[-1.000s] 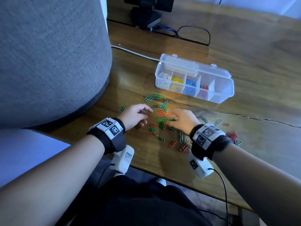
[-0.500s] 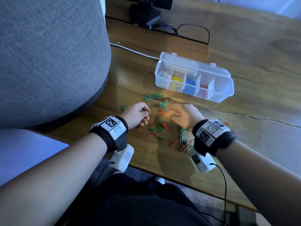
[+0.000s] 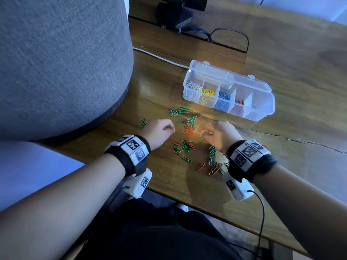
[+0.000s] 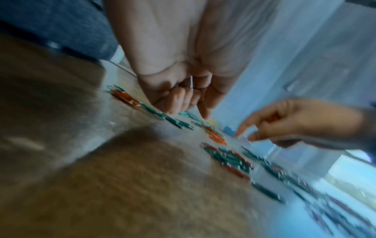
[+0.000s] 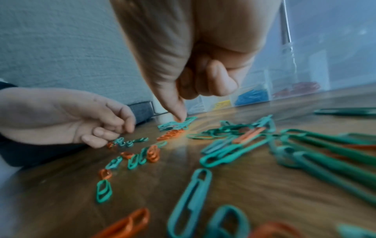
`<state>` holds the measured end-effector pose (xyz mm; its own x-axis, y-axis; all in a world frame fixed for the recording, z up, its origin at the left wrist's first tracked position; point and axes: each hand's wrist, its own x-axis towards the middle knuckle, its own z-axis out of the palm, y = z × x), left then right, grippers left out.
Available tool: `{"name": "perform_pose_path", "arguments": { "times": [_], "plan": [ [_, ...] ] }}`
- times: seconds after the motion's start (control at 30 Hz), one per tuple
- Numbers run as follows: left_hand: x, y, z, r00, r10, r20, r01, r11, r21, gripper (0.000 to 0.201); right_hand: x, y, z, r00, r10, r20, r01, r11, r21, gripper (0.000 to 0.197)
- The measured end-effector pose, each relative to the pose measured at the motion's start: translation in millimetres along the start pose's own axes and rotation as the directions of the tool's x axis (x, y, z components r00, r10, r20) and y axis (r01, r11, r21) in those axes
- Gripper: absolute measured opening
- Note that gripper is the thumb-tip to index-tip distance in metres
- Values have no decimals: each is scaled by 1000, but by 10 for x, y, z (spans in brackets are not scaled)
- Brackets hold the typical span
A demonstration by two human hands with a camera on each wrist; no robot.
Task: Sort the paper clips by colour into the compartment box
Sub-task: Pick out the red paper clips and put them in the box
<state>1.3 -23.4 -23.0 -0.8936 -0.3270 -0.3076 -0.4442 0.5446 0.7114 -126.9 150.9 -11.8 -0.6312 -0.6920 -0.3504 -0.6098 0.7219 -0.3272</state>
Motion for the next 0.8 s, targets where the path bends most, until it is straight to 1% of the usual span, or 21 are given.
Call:
{"name": "perform_pose_path", "arguments": {
  "times": [0.07,0.13,0.27,0.37,0.47,0.53,0.57,0.6,0.63,0.67,0.7,0.73,0.77,0.8],
  "plan": [
    [0,72,87,995,48,87,-63,983,174,10,72,-146,34,998,-59,11,59,998,-5,30],
    [21,89,153,990,56,133,-92,953,289,10,115,-250,72,996,-86,24,87,995,-47,33],
    [51,50,168,986,56,158,-109,930,350,6,109,-269,109,997,-72,29,76,981,-180,27],
    [45,17,163,982,53,181,-118,921,372,8,92,-218,124,999,-7,49,15,986,-165,22],
    [17,-2,124,986,70,154,-116,943,313,7,116,-188,123,995,37,92,-24,990,-141,21],
    [4,7,94,993,53,104,-76,971,227,6,131,-156,125,993,46,109,-35,994,-103,19],
    [10,7,83,996,30,81,-42,987,155,4,128,-138,110,993,47,108,-42,998,-48,16],
    [20,13,73,997,8,71,-13,998,64,5,129,-110,87,995,49,90,-54,998,44,11],
    [37,12,69,996,-17,83,22,998,-53,9,124,-78,56,996,60,68,-71,982,176,7],
    [51,17,67,992,-48,115,71,975,-211,15,106,-42,17,994,91,60,-107,926,362,9],
    [60,29,62,984,-81,161,138,912,-386,20,75,-12,-22,988,125,86,-152,800,581,12],
    [65,47,53,974,-104,202,201,812,-548,25,43,22,-55,982,130,136,-188,601,777,13],
    [70,66,39,966,-119,231,247,697,-673,28,9,52,-86,979,98,176,-200,383,902,12],
    [72,96,24,959,-123,257,279,591,-757,29,-24,82,-97,979,53,199,-206,203,957,11]
  ]
}}
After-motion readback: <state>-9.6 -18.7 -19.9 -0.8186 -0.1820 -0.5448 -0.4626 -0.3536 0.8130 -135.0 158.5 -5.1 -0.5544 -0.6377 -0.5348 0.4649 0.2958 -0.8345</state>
